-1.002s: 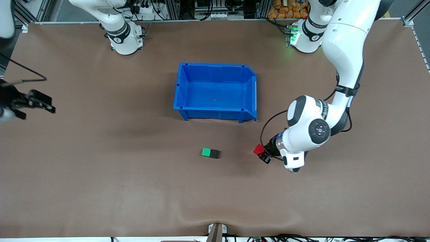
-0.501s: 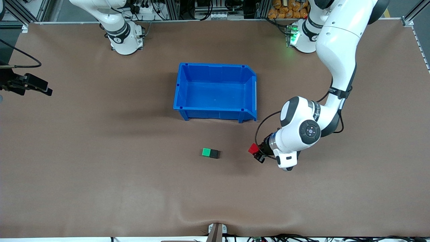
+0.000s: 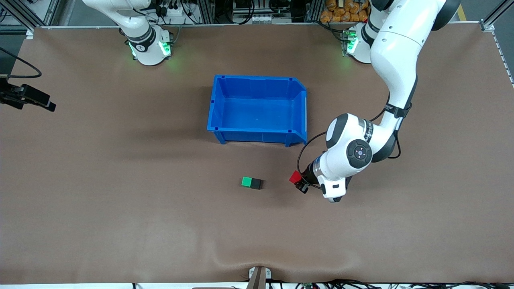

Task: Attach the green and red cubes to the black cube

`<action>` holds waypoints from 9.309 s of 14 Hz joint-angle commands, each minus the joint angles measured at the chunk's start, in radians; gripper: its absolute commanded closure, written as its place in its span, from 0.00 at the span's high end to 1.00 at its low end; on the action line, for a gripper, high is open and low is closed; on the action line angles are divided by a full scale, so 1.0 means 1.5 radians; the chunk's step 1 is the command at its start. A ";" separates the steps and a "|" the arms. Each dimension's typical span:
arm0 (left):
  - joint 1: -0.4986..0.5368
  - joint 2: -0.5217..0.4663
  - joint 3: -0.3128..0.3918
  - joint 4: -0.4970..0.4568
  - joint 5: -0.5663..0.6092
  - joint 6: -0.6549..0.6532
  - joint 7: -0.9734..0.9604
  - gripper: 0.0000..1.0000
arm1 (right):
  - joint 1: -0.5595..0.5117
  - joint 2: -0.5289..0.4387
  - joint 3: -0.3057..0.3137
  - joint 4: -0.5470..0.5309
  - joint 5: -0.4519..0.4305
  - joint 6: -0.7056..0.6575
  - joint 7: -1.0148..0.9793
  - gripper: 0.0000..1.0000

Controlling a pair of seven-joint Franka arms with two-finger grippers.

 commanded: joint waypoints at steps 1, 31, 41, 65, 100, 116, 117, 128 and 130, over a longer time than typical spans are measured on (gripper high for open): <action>-0.012 0.008 0.004 0.016 -0.006 0.003 -0.010 0.00 | 0.016 -0.014 -0.007 -0.006 -0.013 0.002 0.004 1.00; -0.087 0.098 0.032 0.083 0.000 0.103 -0.182 0.00 | 0.044 0.003 -0.005 0.021 -0.016 -0.010 0.001 1.00; -0.083 0.115 0.032 0.099 -0.002 0.105 -0.182 0.00 | 0.051 0.015 -0.006 0.019 -0.017 -0.015 -0.001 1.00; -0.135 0.193 0.049 0.196 -0.006 0.030 -0.241 0.00 | 0.051 0.031 -0.006 0.019 -0.016 -0.011 0.000 1.00; 0.122 -0.275 0.049 0.167 0.127 -0.520 0.489 1.00 | 0.052 0.033 -0.006 0.019 -0.016 -0.010 0.000 1.00; 0.204 -0.593 0.035 -0.217 0.126 -0.464 0.650 1.00 | 0.052 0.033 -0.006 0.019 -0.016 -0.008 0.000 1.00; 0.206 -0.590 0.036 -0.213 0.126 -0.464 0.651 1.00 | 0.052 0.033 -0.006 0.019 -0.016 -0.008 0.000 1.00; 0.242 -0.585 0.036 -0.193 0.134 -0.479 0.739 1.00 | 0.052 0.032 -0.006 0.019 -0.016 -0.007 0.000 1.00; 0.242 -0.588 0.036 -0.189 0.134 -0.487 0.741 1.00 | 0.052 0.033 -0.006 0.020 -0.016 -0.007 0.000 1.00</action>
